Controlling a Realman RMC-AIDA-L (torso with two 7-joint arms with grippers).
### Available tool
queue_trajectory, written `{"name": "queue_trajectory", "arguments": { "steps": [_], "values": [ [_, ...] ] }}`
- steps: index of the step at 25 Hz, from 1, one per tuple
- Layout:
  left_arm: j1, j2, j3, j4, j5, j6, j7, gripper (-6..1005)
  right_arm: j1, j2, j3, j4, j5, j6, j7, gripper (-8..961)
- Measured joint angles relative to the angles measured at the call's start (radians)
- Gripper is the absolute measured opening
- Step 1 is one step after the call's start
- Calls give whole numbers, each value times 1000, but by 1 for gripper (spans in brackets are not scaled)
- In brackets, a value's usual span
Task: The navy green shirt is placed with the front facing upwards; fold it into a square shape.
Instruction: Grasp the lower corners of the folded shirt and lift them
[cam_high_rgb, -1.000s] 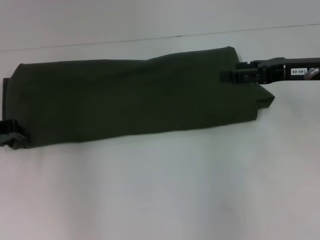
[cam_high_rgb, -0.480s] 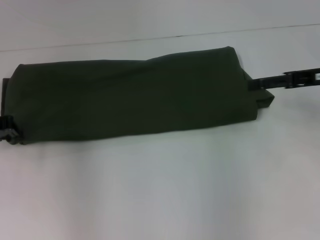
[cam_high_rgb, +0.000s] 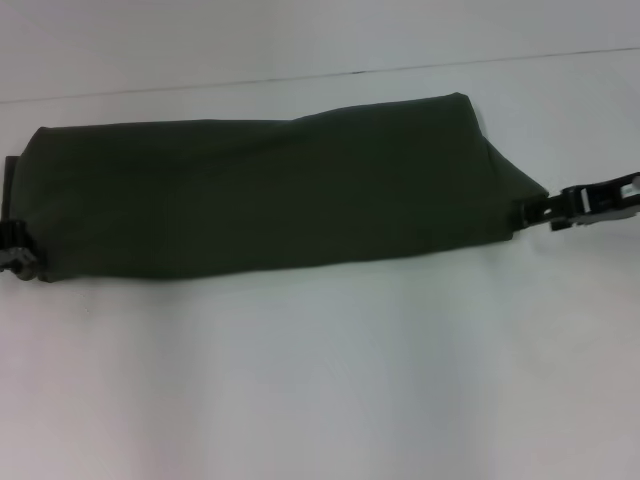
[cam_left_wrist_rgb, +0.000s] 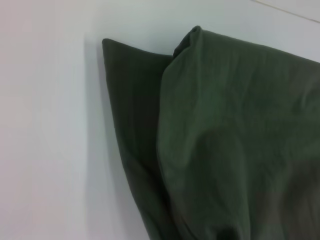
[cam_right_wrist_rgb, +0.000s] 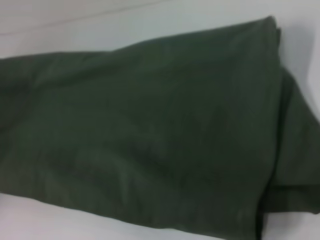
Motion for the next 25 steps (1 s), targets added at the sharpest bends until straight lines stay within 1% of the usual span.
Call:
{"name": "queue_trajectory", "arguments": {
  "steps": [3, 5, 12, 18, 25],
  "values": [
    [0, -1, 3, 0, 0, 0, 0, 55, 22, 7, -1, 38, -24, 30, -4, 898],
    [0, -2, 1, 0, 0, 0, 3, 54, 30, 16, -2, 54, -27, 62, -14, 898],
    [2, -6, 0, 0, 0, 1, 6, 55, 34, 34, -6, 60, -23, 123, -38, 898],
    [2, -7, 0, 0, 0, 1, 8, 55, 36, 58, -8, 85, -22, 183, -63, 899],
    [1, -7, 2, 0, 0, 1, 8, 55, 46, 60, -8, 143, -22, 232, -74, 898]
  ]
}}
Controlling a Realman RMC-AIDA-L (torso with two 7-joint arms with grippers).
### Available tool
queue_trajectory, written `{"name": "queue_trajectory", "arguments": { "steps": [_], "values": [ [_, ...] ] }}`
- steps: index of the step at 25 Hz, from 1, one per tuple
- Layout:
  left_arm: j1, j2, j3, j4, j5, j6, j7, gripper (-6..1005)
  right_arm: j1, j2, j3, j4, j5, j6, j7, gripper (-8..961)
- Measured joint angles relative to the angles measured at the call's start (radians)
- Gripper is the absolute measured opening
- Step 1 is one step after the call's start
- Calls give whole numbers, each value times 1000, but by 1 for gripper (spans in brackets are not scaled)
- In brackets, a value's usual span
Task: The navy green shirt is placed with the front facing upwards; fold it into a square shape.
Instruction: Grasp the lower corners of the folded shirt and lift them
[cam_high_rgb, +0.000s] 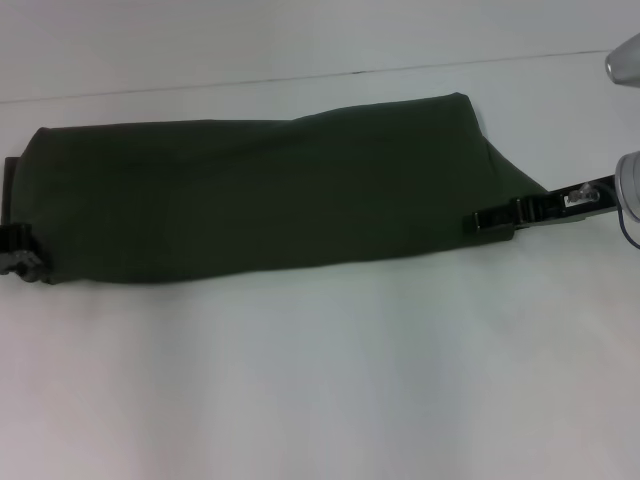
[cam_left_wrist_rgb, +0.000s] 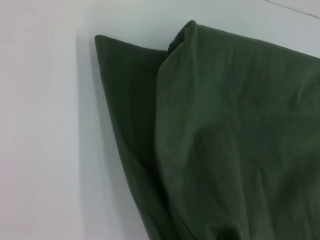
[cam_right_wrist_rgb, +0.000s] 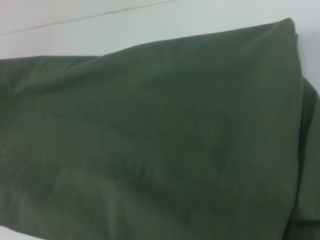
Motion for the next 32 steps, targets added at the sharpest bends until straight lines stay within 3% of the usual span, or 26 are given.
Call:
{"name": "queue_trajectory", "arguments": {
  "steps": [10, 16, 21, 24, 29, 32],
  "values": [
    [-4, 1, 2, 0, 2, 8, 0, 54, -12, 1, 7, 10, 97, 5, -25, 898],
    [-1, 2, -3, -8, 2, 11, 0, 54, -15, -15, 2, 39, 113, 2, -24, 773],
    [-7, 2, 2, -8, 5, 11, 0, 54, -6, -18, -2, 53, 91, 6, -17, 535],
    [-9, 2, 2, -8, 5, 11, -1, 54, -3, -18, -3, 52, 73, 6, -2, 288],
    [-6, 7, 2, -10, 4, 41, 1, 55, -3, -23, -3, 32, 52, -26, 24, 55],
    [-5, 15, 1, -11, 4, 72, 6, 55, -3, -27, -3, 7, 22, -55, 51, 45]
  ]
}}
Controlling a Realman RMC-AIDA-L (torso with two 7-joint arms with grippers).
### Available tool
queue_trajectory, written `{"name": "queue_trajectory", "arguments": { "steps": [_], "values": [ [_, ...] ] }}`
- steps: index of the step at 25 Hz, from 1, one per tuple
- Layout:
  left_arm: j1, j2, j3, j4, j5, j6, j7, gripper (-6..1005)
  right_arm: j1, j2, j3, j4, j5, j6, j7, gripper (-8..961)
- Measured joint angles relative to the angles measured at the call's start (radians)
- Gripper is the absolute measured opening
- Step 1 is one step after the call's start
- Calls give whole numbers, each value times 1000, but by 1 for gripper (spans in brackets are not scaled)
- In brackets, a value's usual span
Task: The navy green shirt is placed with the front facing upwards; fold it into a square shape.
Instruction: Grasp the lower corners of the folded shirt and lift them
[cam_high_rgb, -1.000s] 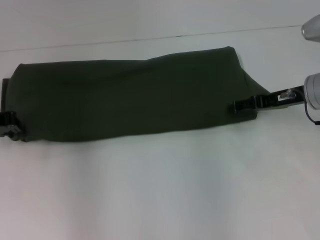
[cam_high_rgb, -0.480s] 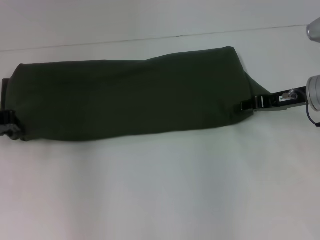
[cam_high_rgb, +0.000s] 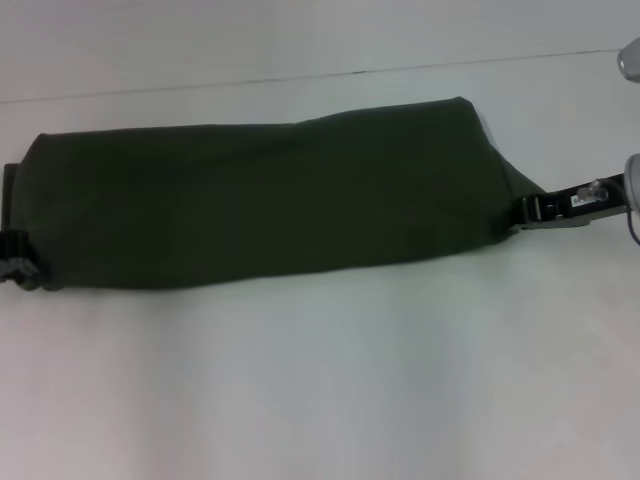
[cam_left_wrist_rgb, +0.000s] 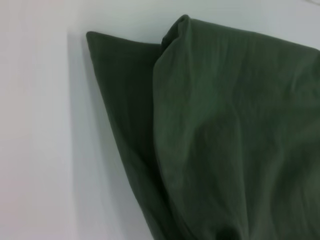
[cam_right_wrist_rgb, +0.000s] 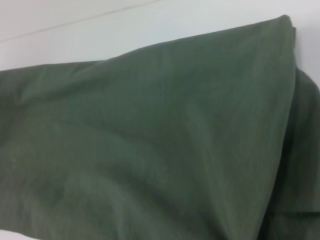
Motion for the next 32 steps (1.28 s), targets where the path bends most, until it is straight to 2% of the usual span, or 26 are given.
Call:
{"name": "queue_trajectory", "arguments": {
  "steps": [4, 8, 17, 32],
  "values": [
    [-1, 13, -2, -3, 1, 57, 13, 55, 0, -2, 0, -46, -47, -63, 29, 32],
    [12, 14, 1, -29, 4, 128, 23, 55, 0, 2, -2, -84, -90, -147, 44, 19],
    [53, 11, 2, -91, 69, 290, 35, 54, -1, 31, -15, -160, -195, -314, 64, 17],
    [75, -4, 23, -96, 133, 364, 42, 54, -21, 56, -48, -205, -253, -449, 62, 18]
  ]
}}
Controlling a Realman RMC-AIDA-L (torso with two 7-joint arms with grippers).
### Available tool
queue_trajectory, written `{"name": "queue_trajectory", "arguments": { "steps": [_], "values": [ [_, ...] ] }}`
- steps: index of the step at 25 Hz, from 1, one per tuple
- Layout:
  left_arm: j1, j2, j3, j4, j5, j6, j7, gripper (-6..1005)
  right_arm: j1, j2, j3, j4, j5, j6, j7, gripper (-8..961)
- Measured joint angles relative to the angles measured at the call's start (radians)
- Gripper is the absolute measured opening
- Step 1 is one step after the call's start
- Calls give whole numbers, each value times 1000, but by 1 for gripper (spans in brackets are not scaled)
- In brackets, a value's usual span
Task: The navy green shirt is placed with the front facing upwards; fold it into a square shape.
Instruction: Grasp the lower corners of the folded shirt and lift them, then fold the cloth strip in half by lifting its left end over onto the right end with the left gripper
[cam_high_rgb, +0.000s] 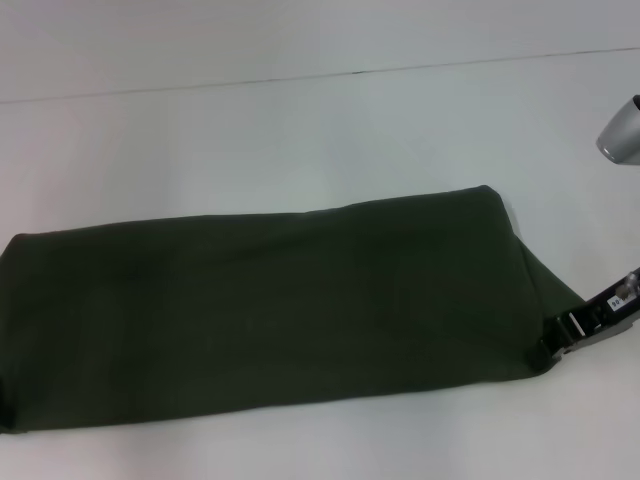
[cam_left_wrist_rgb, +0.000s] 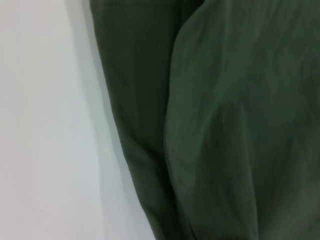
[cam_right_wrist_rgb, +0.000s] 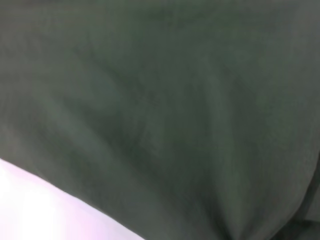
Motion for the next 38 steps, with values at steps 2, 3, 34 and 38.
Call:
{"name": "queue_trajectory", "arguments": {
  "steps": [2, 3, 34, 38],
  "values": [
    [2, -2, 3, -2, 2, 4, 1, 54, -8, 8, 0, -28, 0, -20, 0, 18],
    [2, -2, 4, -4, 2, 4, 1, 55, -11, 11, 0, -39, 1, -28, 0, 18],
    [27, 9, -174, -224, 32, -12, -19, 613, -2, -80, 191, -79, 252, -8, -17, 524],
    [30, 7, -316, -218, -171, -66, 72, 702, -13, -71, 205, -72, 390, 83, -113, 614]
  ]
}}
